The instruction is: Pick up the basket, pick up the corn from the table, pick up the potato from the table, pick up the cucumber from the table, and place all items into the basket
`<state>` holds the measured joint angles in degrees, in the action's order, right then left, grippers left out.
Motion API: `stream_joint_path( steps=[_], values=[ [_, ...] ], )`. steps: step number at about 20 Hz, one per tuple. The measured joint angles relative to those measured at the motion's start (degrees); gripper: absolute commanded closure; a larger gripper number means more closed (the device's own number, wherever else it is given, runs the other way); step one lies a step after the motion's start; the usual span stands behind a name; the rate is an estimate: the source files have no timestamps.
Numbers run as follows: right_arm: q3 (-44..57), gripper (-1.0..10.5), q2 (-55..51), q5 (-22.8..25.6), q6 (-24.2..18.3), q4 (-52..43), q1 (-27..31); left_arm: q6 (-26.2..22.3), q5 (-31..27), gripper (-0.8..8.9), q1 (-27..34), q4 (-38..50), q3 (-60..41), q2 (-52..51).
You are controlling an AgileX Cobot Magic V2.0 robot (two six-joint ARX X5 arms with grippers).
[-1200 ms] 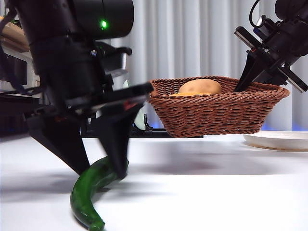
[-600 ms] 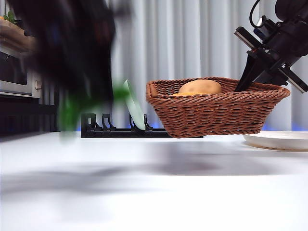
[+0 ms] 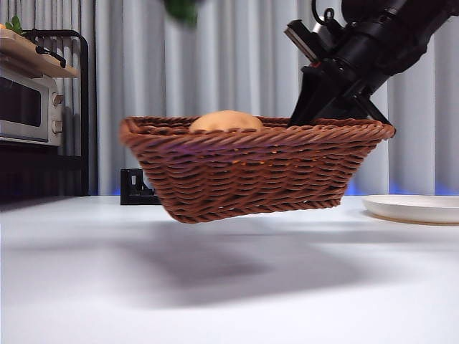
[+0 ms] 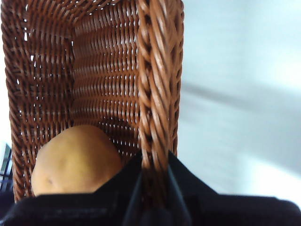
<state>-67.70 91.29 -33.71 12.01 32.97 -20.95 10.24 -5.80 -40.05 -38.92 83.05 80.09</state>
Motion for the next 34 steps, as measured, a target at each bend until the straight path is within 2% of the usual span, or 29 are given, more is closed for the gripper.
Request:
stream_joint_path(
  steps=[6, 7, 9, 10, 18, 25, 30, 32, 33, 34],
  values=[
    [0.0, 9.6, 0.0, 0.1, 0.0, 0.0, -1.2, -3.7, 2.2, 8.03, 1.4, -4.1, -0.1, 13.1],
    [0.0, 9.6, 0.0, 0.1, 0.1, 0.0, -1.2, -4.6, 2.2, 7.08, 1.4, -4.8, -0.1, 14.3],
    [0.0, 9.6, 0.0, 0.1, 0.1, 0.0, -1.2, -5.4, 1.7, 3.6, 1.4, -5.0, -0.1, 15.2],
    [0.0, 9.6, 0.0, 0.1, 0.1, 0.0, -1.2, -5.4, 1.0, 2.97, 1.4, -5.0, -0.1, 15.1],
    [0.0, 9.6, 0.0, 0.3, 1.6, -2.0, -0.3, -5.4, 0.0, 3.0, 1.4, -6.9, 0.0, 13.2],
    [0.0, 9.6, 6.3, 0.5, 9.7, -11.6, 4.0, -3.4, -0.1, 3.01, 0.8, -7.0, 1.3, -6.8],
    [0.0, 9.6, 13.7, 1.6, 12.2, -12.0, 3.8, -3.1, -1.2, 3.02, 0.8, -7.6, 1.3, -15.3],
    [-0.2, 9.3, 13.9, 3.7, 12.2, -11.8, 3.8, -3.1, -2.6, 3.02, 0.8, -8.0, 1.3, -16.8],
    [-0.3, 8.9, 13.9, 4.2, 12.2, -11.7, 3.8, -3.1, -3.0, 3.02, 0.8, -8.1, 1.3, -17.1],
    [-0.3, 7.8, 13.9, 4.4, 12.0, -11.7, 3.7, -3.1, -3.1, 3.02, 0.8, -8.4, 1.3, -17.1]
  ],
)
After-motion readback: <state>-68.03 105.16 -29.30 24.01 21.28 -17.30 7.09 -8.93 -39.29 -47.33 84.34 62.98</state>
